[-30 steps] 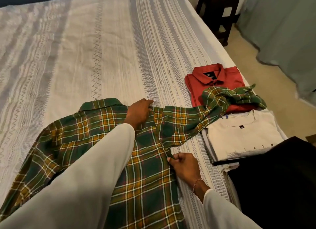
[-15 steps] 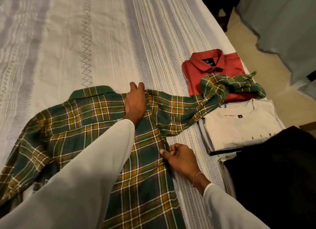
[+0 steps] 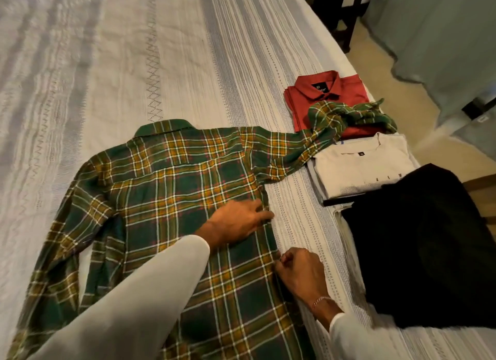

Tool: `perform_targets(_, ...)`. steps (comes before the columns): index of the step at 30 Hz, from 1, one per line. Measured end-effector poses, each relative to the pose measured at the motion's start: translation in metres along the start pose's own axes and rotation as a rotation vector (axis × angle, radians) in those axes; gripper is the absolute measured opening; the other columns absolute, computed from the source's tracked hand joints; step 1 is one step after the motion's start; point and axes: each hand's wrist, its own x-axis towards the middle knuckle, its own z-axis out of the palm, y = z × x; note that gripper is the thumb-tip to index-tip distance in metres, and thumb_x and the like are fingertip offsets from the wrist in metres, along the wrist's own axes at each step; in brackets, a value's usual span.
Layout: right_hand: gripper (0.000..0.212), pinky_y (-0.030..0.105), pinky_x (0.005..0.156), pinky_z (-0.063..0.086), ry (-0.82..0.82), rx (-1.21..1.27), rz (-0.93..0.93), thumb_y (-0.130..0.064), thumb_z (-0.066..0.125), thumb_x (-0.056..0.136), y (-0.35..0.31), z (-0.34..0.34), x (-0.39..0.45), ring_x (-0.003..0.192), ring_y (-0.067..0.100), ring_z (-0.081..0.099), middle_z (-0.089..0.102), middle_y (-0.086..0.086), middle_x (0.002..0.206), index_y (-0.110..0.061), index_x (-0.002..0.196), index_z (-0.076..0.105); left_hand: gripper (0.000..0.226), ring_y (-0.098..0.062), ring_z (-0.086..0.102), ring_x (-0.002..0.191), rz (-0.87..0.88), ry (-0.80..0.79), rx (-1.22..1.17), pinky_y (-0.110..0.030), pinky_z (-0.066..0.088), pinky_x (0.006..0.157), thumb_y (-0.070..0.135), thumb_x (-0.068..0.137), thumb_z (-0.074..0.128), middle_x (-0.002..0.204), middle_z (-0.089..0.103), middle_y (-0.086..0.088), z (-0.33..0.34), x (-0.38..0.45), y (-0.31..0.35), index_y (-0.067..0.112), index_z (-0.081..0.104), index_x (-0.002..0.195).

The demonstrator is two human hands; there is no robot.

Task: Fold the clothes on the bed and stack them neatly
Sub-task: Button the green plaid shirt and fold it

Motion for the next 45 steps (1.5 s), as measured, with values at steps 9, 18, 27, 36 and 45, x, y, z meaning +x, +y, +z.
perform_targets(9,0.025,0.032,0.074,0.052,0.025,-0.12,-0.037,-0.042,0.06,0.095,0.012,0.012,-0.011,0.085,0.025,0.065,0.07,0.006,0.097,-0.017,0.096,0.066,0.028,-0.02,0.067,0.079,-0.081,-0.039,0.142,-0.036,0.06,0.072,0.032,0.101,0.059,0.095,0.065,-0.004,0.0,0.001,0.048,0.024,0.055,0.127)
perform_targets(18,0.038,0.014,0.077,0.037,0.067,0.011,-0.057,-0.066,0.062,0.087,0.072,0.049,-0.126,0.089,0.004,0.05,0.053,-0.014,0.103,-0.036,0.104,0.046,0.042,-0.018,0.063,0.079,-0.099,0.074,-0.045,-0.031,0.06,0.07,0.037,0.1,0.059,0.104,0.06,-0.004,0.025,-0.017,0.077,0.029,0.039,0.136)
perform_targets(27,0.025,0.019,0.07,0.049,-0.036,0.086,0.098,-0.026,0.083,0.078,0.097,0.034,-0.136,0.081,0.012,0.063,0.065,-0.008,0.086,-0.028,0.085,0.06,0.033,-0.019,0.065,0.085,0.042,0.003,0.096,-0.028,0.052,0.067,0.039,0.103,0.052,0.108,0.063,-0.002,0.015,-0.023,0.103,0.025,0.06,0.132)
perform_targets(36,0.018,0.019,0.065,0.054,-0.081,0.115,0.171,-0.026,0.083,0.079,0.112,0.033,-0.159,0.069,0.008,0.066,0.07,-0.003,0.081,-0.02,0.085,0.067,0.042,-0.025,0.067,0.099,-0.248,0.03,0.038,-0.04,0.059,0.084,0.029,0.102,0.055,0.124,0.061,-0.008,0.029,-0.037,0.143,0.023,0.042,0.142)
perform_targets(45,0.014,0.017,0.064,0.047,-0.042,0.147,0.193,-0.027,0.077,0.086,0.121,0.034,-0.175,0.075,0.013,0.066,0.069,-0.001,0.084,-0.017,0.086,0.067,0.034,-0.016,0.061,0.07,-0.969,0.081,-0.647,-0.028,0.053,0.064,0.048,0.097,0.061,0.09,0.067,-0.005,0.032,-0.036,0.198,0.015,0.058,0.086)
